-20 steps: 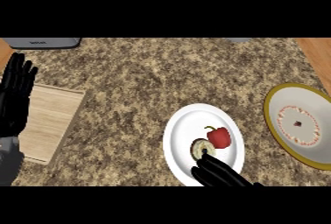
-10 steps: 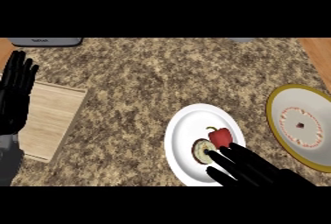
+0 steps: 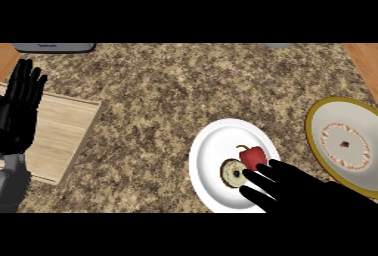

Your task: Pick the cupcake from the plate and place it in the bowl

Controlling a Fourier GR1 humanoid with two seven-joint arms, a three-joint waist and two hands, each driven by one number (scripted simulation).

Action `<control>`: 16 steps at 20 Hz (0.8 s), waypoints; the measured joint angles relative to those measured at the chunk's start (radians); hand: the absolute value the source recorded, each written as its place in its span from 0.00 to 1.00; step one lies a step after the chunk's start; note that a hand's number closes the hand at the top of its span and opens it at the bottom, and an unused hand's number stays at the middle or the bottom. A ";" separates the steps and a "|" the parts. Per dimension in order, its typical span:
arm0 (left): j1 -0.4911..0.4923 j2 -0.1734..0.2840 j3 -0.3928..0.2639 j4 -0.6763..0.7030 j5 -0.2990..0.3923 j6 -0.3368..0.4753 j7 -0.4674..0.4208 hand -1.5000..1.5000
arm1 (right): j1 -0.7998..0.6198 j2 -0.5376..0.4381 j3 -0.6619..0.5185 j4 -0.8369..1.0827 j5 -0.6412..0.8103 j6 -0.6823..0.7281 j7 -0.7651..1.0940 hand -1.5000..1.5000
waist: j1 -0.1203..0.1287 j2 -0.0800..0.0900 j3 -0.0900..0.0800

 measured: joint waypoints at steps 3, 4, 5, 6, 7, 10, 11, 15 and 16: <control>-0.010 0.014 0.032 0.006 0.013 -0.030 0.019 0.50 | -0.029 0.056 0.005 0.047 0.015 0.049 0.018 0.00 | 0.001 0.000 0.000; -0.018 0.008 0.037 0.026 0.008 -0.036 0.009 0.50 | -0.040 0.075 -0.001 0.068 0.018 0.065 0.013 0.00 | 0.001 0.001 0.001; -0.008 0.004 0.042 0.019 0.006 -0.042 0.006 0.50 | -0.033 0.094 0.001 0.075 0.034 0.077 0.011 0.00 | 0.001 0.001 0.001; -0.009 -0.003 0.038 0.015 -0.002 -0.040 0.006 0.50 | -0.012 0.106 0.017 0.082 0.077 0.075 -0.010 0.00 | 0.000 0.000 0.001; -0.013 -0.017 0.033 0.028 -0.014 -0.038 -0.007 0.50 | -0.007 0.122 0.024 0.096 0.102 0.079 -0.017 0.00 | -0.001 0.000 0.001; -0.013 -0.028 0.043 0.025 -0.022 -0.045 -0.003 0.50 | 0.012 0.169 0.042 0.143 0.173 0.092 -0.055 0.00 | -0.001 0.001 0.001; -0.011 -0.032 0.043 0.016 -0.028 -0.043 0.003 0.50 | 0.012 0.190 0.052 0.169 0.200 0.090 -0.068 0.00 | -0.001 0.000 0.001; 0.000 -0.040 0.059 0.011 -0.038 -0.057 -0.002 0.50 | 0.021 0.254 0.073 0.247 0.287 0.087 -0.100 0.00 | 0.000 0.000 0.002; -0.008 -0.043 0.060 0.006 -0.040 -0.054 0.012 0.50 | 0.031 0.260 0.078 0.271 0.319 0.072 -0.125 0.00 | 0.000 0.000 0.001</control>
